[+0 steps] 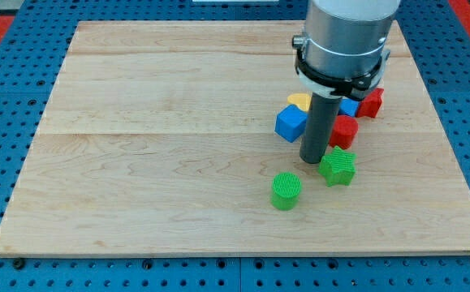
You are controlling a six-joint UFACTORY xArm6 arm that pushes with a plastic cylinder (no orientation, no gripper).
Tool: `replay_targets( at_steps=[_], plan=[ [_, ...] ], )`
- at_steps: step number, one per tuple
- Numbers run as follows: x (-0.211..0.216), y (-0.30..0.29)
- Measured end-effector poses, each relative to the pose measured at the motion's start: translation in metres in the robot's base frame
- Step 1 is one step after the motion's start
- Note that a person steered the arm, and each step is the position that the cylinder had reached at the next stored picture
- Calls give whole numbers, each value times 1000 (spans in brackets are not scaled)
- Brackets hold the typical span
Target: Push green circle near green star
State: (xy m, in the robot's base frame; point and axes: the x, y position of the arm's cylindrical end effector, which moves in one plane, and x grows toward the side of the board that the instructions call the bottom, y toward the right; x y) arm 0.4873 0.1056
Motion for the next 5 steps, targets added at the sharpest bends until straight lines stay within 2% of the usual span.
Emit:
replay_targets(
  at_steps=[2,3,4,5],
  plan=[
    [53,59],
    [36,15],
    [22,-74],
    [40,-89]
  ],
)
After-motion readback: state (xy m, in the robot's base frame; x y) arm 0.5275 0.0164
